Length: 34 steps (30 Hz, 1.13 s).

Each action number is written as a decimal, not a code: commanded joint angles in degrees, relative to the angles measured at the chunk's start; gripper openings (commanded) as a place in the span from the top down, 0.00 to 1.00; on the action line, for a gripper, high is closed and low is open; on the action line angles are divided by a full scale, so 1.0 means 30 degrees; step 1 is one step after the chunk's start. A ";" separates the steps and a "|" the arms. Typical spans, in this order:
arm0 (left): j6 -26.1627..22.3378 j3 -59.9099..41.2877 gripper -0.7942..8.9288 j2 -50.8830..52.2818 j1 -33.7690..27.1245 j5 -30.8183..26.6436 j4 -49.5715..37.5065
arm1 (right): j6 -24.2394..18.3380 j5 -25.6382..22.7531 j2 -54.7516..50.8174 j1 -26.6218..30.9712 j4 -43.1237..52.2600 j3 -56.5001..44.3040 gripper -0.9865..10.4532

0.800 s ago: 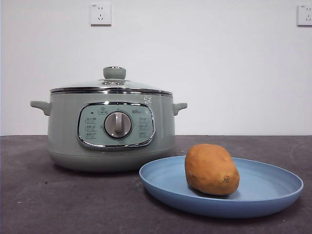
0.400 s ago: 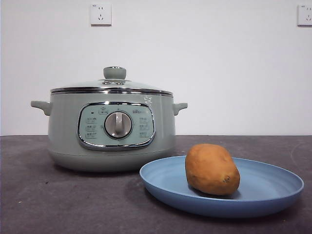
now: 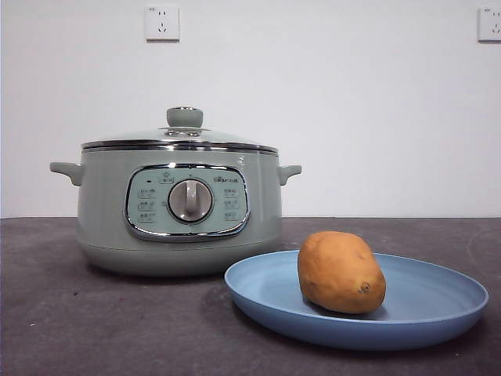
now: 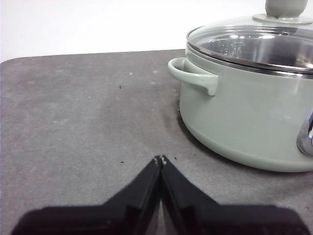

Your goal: Take the potato out from the steamer,put the potato on the plate,close the lid

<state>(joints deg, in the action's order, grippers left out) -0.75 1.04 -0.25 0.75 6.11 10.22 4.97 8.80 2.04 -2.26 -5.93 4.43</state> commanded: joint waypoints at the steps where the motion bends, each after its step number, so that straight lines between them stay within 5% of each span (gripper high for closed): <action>1: 0.0211 -0.0291 0.92 0.0051 -0.0058 -0.0029 -0.0022 | 0.0306 -0.0109 -0.0503 0.0000 0.0102 -0.0925 0.91; 11: 0.0211 -0.0291 0.92 0.0051 -0.0058 -0.0022 -0.0029 | 0.0627 -0.0546 -0.0663 -0.0022 -0.1399 -0.1348 0.91; 15: 0.0211 -0.0291 0.92 0.0051 -0.0058 -0.0029 -0.0029 | 0.1931 -0.0561 -0.0663 -0.0022 -0.1319 -0.1348 0.91; 34: 0.0211 -0.0291 0.92 0.0051 -0.0058 -0.0029 -0.0029 | 0.1880 -0.0568 -0.0663 -0.0015 -0.1282 -0.1341 0.91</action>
<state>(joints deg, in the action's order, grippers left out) -0.75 1.04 -0.25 0.75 6.11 10.22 10.09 7.27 0.27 -2.28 -9.32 0.95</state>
